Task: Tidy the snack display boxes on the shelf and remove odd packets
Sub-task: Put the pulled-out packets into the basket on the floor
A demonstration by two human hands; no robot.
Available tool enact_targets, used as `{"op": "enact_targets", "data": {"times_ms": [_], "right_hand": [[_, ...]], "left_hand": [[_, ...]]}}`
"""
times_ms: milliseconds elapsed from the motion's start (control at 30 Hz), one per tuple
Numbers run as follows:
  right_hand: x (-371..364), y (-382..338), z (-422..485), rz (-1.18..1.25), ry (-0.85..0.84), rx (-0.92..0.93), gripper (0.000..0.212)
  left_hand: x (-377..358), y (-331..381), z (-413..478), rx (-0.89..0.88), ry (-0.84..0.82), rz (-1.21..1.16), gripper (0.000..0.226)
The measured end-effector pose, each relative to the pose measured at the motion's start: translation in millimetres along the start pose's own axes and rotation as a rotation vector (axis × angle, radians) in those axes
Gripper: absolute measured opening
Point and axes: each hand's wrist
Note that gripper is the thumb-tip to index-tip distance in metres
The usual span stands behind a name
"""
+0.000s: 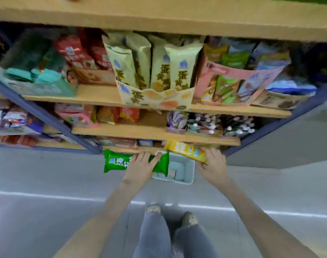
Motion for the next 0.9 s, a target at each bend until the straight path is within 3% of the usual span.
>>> {"op": "enact_targets", "data": {"times_ms": [233, 600, 767, 900], "right_hand": [[-166, 97, -24, -0.085, -0.437, -0.141, 0.054], [-411, 181, 30, 0.030, -0.526, 0.009, 0.050], [-497, 219, 63, -0.108, -0.526, 0.082, 0.049], [-544, 231, 78, -0.397, -0.598, 0.149, 0.048]], "left_hand": [[-172, -15, 33, 0.094, -0.194, -0.011, 0.092], [-378, -23, 127, 0.116, -0.234, -0.007, 0.079], [-464, -3, 195, 0.145, -0.226, 0.001, 0.075], [-514, 3, 233, 0.118, -0.294, 0.060, 0.067]]}}
Point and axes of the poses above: each hand's wrist, its own z-axis towards the middle knuckle, its own x-axis out of the back of the hand, y = z × x, and after that the axes turned 4 degrees about -z, right-handed
